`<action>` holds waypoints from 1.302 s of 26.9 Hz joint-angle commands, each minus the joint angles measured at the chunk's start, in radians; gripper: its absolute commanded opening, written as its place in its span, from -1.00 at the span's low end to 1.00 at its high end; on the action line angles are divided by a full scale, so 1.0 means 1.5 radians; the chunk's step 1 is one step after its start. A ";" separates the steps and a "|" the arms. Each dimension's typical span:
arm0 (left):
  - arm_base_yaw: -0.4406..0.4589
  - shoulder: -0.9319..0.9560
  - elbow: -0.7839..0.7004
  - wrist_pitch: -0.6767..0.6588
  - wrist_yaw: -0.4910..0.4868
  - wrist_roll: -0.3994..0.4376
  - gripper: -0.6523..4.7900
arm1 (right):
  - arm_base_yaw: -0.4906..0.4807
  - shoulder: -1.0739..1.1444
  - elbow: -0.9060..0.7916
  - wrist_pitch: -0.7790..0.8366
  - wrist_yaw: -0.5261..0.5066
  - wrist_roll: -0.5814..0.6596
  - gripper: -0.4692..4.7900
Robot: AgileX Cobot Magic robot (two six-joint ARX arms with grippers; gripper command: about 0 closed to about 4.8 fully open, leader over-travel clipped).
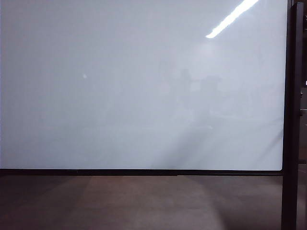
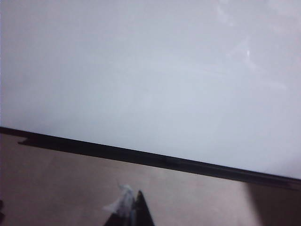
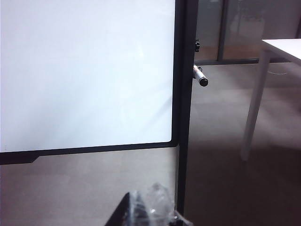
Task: Reach to the right to find the marker pen, pick it up, and write the number 5 on the whiteboard.
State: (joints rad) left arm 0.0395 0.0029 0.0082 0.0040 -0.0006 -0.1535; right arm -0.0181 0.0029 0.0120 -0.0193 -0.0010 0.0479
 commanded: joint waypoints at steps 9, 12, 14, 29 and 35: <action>0.000 0.001 0.009 0.008 0.017 0.012 -0.78 | 0.001 -0.001 0.006 0.032 0.001 0.003 -0.85; -0.002 0.001 0.055 0.014 0.062 -0.040 -0.78 | 0.001 -0.001 0.037 0.030 -0.002 0.005 -0.85; -0.017 0.005 0.109 -0.067 0.038 0.003 -0.78 | 0.001 0.000 0.087 0.029 -0.001 0.026 -0.80; -0.251 0.402 0.527 -0.112 0.015 0.140 -0.78 | -0.012 0.311 0.387 0.198 0.039 -0.023 1.00; -0.377 0.569 0.714 -0.123 0.016 0.140 -0.78 | -0.091 0.462 0.466 0.200 -0.096 -0.001 1.00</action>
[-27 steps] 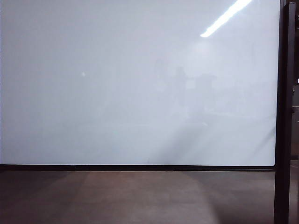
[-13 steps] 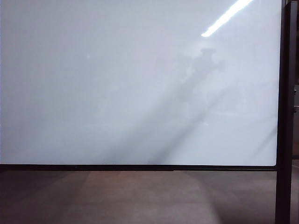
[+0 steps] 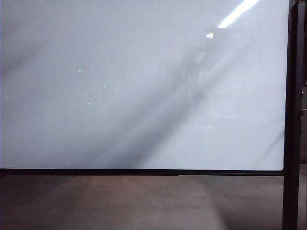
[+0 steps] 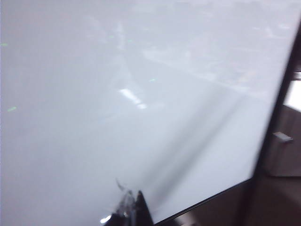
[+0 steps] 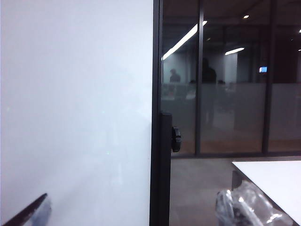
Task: Reach to the right to find the marker pen, pick it up, and write the number 5 on the whiteboard.
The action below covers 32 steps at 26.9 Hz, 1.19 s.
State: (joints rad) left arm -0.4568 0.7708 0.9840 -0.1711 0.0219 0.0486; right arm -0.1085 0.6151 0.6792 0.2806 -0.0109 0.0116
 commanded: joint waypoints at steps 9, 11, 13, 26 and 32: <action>-0.119 0.265 0.179 0.006 0.066 0.035 -0.78 | -0.122 0.259 0.031 0.091 -0.178 0.037 1.00; -0.118 0.316 0.188 0.018 0.086 0.034 -0.78 | -0.125 0.318 0.031 0.137 -0.180 0.041 1.00; -0.118 0.358 0.190 0.035 0.101 0.034 -0.78 | -0.125 0.378 0.031 0.189 -0.183 0.044 1.00; -0.122 0.609 0.215 0.230 0.153 0.028 -0.78 | -0.131 0.750 0.095 0.417 -0.199 -0.031 1.00; -0.122 0.624 0.218 0.241 0.150 0.033 -0.78 | -0.131 0.916 0.252 0.420 -0.214 -0.031 1.00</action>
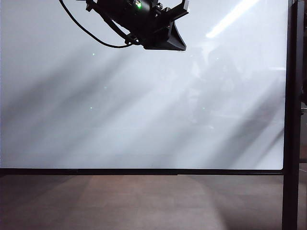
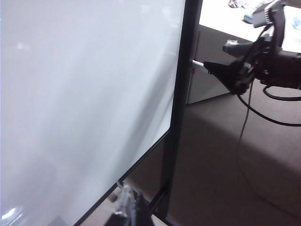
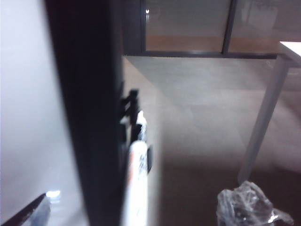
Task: Reach to the right to find the marker pen, pick it up, and write the number 5 on the whiteboard.
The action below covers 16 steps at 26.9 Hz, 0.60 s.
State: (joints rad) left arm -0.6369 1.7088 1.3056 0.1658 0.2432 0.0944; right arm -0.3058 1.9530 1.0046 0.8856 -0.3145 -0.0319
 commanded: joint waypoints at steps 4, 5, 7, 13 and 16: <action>-0.002 -0.002 0.004 0.059 0.000 0.002 -0.78 | 0.000 0.077 0.100 0.012 -0.027 -0.001 1.00; -0.002 -0.002 0.004 0.066 -0.003 0.002 -0.78 | 0.001 0.079 0.106 -0.001 -0.032 -0.001 1.00; -0.002 -0.002 0.004 0.070 -0.011 0.002 -0.78 | 0.001 0.079 0.106 -0.007 -0.035 -0.002 1.00; -0.001 -0.002 0.004 0.066 -0.013 0.002 -0.78 | -0.008 0.087 0.106 -0.020 -0.050 -0.002 0.60; -0.001 -0.002 0.004 0.064 -0.013 0.002 -0.78 | -0.008 0.087 0.106 -0.019 -0.049 -0.002 0.53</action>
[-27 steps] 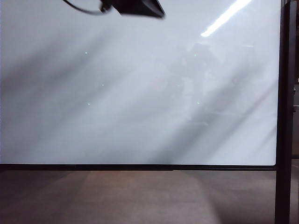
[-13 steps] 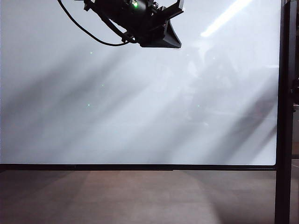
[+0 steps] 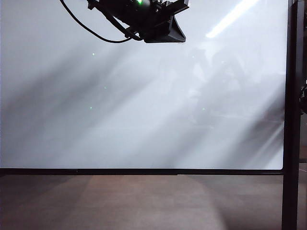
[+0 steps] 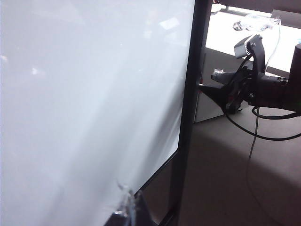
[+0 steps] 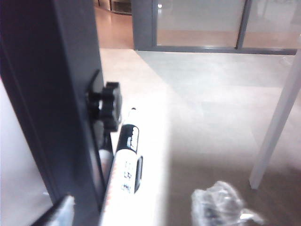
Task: Reach to the right to find the marker pen, pick it up, and write the number 5 on the whiteboard.
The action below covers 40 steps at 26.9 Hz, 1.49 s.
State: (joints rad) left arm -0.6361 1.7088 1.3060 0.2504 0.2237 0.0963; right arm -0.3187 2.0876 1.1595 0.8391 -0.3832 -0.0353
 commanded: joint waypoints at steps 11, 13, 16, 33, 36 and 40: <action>-0.002 -0.002 0.003 -0.006 -0.001 0.001 -0.78 | 0.003 0.013 0.003 0.003 -0.030 -0.013 0.52; -0.002 -0.002 0.003 -0.006 0.000 0.001 -0.78 | 0.003 0.013 0.003 0.003 -0.030 -0.017 0.05; -0.002 -0.002 0.003 -0.007 0.000 0.001 -0.78 | 0.003 0.013 0.003 0.004 -0.029 -0.017 0.04; -0.002 -0.003 0.003 -0.006 0.000 0.001 -0.78 | 0.003 0.013 0.003 0.019 -0.010 -0.016 -0.84; -0.002 -0.017 0.003 -0.006 -0.002 0.001 -0.78 | -0.002 -0.008 0.000 0.016 0.010 -0.008 -0.84; -0.002 -0.073 0.003 -0.041 -0.052 0.000 -0.78 | -0.021 -0.122 -0.043 -0.015 0.115 0.041 -0.84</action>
State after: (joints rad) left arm -0.6365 1.6188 1.3060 0.2100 0.1894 0.0967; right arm -0.3470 1.9446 1.1088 0.8307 -0.2672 -0.0048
